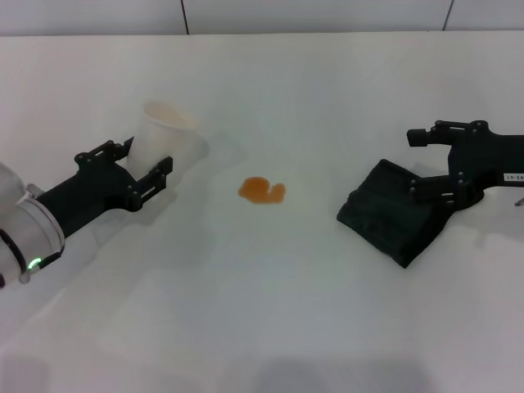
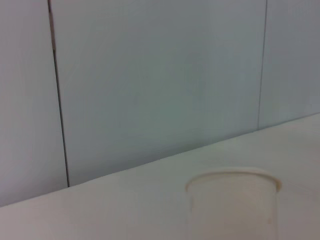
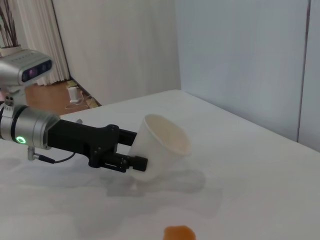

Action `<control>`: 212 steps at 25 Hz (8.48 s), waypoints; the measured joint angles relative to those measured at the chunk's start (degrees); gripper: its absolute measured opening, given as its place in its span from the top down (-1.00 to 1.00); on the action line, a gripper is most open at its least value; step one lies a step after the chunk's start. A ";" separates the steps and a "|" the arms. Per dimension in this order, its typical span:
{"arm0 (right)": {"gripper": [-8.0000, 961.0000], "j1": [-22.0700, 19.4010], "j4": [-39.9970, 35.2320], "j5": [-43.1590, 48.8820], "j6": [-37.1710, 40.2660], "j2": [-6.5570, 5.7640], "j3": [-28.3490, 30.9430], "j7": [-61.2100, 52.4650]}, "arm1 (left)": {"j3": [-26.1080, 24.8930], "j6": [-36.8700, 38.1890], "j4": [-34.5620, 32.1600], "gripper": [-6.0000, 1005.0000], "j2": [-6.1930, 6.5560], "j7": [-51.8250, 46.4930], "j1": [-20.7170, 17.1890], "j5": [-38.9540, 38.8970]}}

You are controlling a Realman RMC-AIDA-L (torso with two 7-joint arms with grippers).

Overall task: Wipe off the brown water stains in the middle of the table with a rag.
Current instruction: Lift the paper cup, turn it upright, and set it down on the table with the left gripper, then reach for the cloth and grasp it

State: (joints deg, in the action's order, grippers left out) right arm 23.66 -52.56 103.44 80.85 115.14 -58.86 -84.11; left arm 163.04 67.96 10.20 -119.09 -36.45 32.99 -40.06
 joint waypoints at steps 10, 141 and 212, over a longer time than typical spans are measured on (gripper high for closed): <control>-0.78 0.00 0.00 0.00 0.01 0.00 -0.11 0.00 | 0.00 -0.64 -0.28 -0.21 0.00 0.60 0.14 -0.04; -0.78 0.14 0.16 1.35 -0.07 -0.17 -0.53 0.71 | 0.17 40.85 33.16 -0.72 9.33 -43.95 17.51 41.28; -0.71 12.20 -14.24 34.40 -3.15 0.35 -22.81 -36.94 | 0.17 38.85 35.75 -0.72 9.19 -44.76 24.76 41.70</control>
State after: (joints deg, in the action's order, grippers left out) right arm 35.86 -66.80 137.85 77.70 115.48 -81.67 -121.05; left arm 163.22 106.81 45.95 -109.90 -81.21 57.76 1.64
